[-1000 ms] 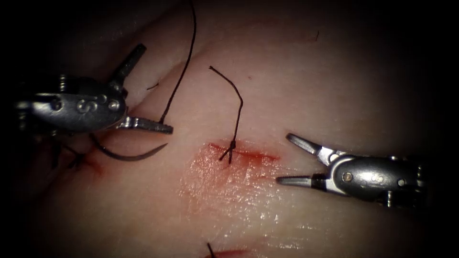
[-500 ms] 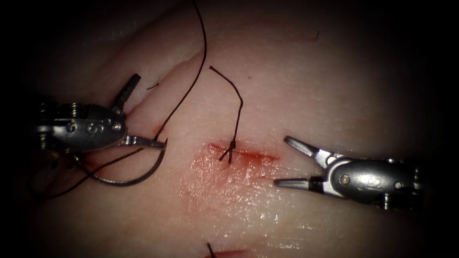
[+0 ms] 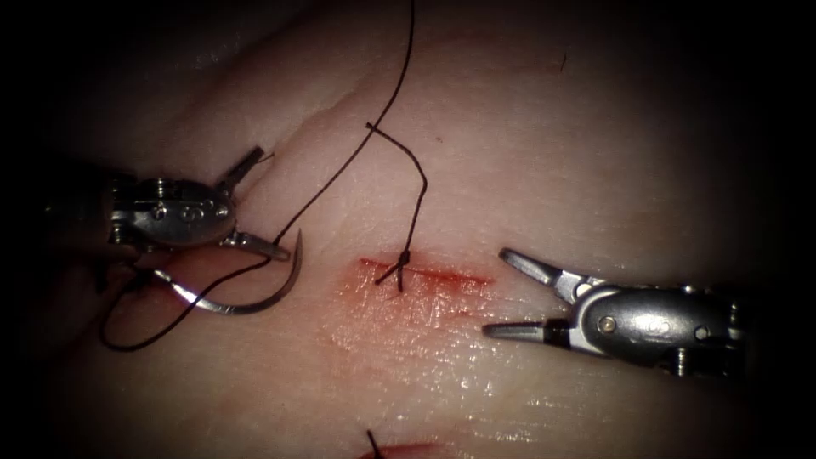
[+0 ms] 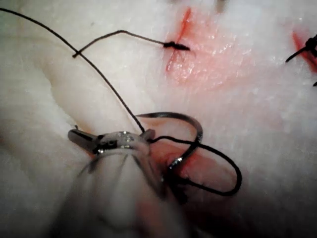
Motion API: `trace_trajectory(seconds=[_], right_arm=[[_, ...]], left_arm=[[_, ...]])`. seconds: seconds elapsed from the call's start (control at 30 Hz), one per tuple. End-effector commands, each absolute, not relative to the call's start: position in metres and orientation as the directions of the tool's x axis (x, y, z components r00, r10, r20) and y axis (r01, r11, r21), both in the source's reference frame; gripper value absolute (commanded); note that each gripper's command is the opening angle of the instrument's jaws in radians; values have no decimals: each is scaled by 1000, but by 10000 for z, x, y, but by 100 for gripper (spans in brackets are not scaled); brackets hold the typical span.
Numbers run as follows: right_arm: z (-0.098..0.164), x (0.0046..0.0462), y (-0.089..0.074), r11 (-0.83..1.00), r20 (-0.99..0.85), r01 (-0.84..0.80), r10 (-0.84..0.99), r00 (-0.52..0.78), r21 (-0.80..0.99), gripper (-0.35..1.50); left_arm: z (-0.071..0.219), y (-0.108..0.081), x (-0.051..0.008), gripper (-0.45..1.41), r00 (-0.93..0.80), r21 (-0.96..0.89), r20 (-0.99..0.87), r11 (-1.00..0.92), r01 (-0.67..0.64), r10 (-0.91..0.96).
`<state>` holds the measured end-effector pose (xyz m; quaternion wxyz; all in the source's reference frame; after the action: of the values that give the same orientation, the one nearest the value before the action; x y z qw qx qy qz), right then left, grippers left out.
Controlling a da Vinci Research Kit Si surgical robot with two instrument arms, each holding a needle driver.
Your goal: Wound Closure
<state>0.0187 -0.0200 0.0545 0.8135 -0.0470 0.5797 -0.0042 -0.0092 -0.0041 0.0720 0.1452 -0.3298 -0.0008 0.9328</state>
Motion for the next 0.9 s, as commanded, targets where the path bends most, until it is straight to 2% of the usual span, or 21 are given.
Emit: trace_trajectory(seconds=[0.03, 0.23, 0.37, 0.7, 0.8, 0.9], right_arm=[[550, 195, -198, 996, -942, -44, -64, 328, -83, 118], [551, 197, -200, 996, -941, -36, -67, 332, -83, 116], [551, 197, -200, 996, -940, -34, -67, 334, -83, 116], [549, 198, -201, 996, -939, -25, -68, 336, -81, 116], [549, 198, -202, 997, -940, -25, -62, 334, -75, 116], [548, 198, -202, 998, -942, -27, -50, 332, -63, 116]], left_arm=[[720, -39, -89, 116, -739, -101, -620, -961, -258, 263], [684, -20, -42, 115, -762, -105, -592, -963, -250, 262], [655, -1, -22, 113, -758, -88, -587, -954, -288, 283], [608, 50, -28, 111, -783, -10, -571, -956, -292, 245], [597, 49, -51, 109, -704, -67, -641, -936, -345, 306], [588, 37, -81, 109, -521, -223, -758, -906, -359, 393]])
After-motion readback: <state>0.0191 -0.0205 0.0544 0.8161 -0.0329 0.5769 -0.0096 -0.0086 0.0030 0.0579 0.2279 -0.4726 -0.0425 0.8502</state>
